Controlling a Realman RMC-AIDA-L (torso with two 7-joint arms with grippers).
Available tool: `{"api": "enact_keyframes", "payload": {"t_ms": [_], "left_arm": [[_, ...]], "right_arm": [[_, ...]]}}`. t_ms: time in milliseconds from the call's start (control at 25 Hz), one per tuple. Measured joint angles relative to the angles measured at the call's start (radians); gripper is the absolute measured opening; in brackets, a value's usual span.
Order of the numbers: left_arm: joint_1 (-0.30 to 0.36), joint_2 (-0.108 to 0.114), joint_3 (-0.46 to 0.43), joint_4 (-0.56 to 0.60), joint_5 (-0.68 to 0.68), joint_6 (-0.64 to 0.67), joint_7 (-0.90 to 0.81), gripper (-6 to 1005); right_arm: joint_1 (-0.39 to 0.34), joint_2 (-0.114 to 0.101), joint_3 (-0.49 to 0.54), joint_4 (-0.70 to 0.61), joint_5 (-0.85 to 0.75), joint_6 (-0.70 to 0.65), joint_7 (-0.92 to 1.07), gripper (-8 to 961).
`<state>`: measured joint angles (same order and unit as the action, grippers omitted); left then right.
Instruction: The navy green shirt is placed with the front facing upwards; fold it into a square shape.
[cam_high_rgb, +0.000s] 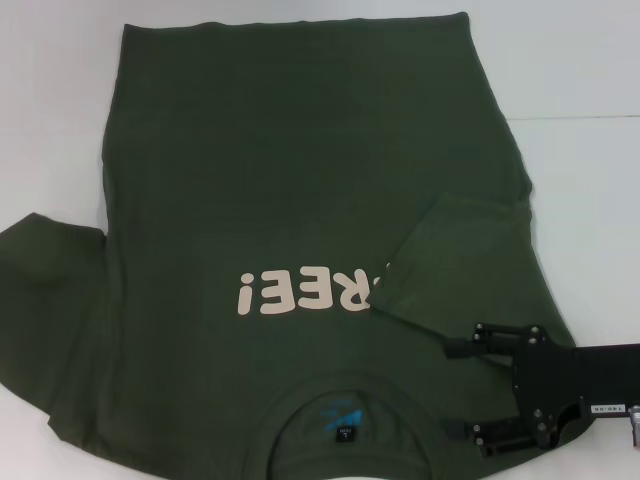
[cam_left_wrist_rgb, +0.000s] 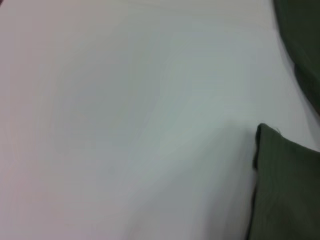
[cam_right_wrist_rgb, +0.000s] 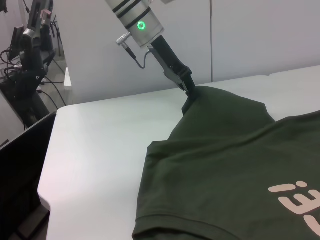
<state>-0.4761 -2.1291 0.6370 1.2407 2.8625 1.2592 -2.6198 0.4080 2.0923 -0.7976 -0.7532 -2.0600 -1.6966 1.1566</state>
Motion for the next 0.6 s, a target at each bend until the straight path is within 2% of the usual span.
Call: {"api": "enact_keyframes", "payload": {"t_ms": [600], "left_arm": [[0.005, -0.002, -0.005, 0.002, -0.002, -0.034, 0.011, 42]], "right_arm": [[0.007, 0.0, -0.003, 0.001, 0.0, 0.012, 0.005, 916]]}}
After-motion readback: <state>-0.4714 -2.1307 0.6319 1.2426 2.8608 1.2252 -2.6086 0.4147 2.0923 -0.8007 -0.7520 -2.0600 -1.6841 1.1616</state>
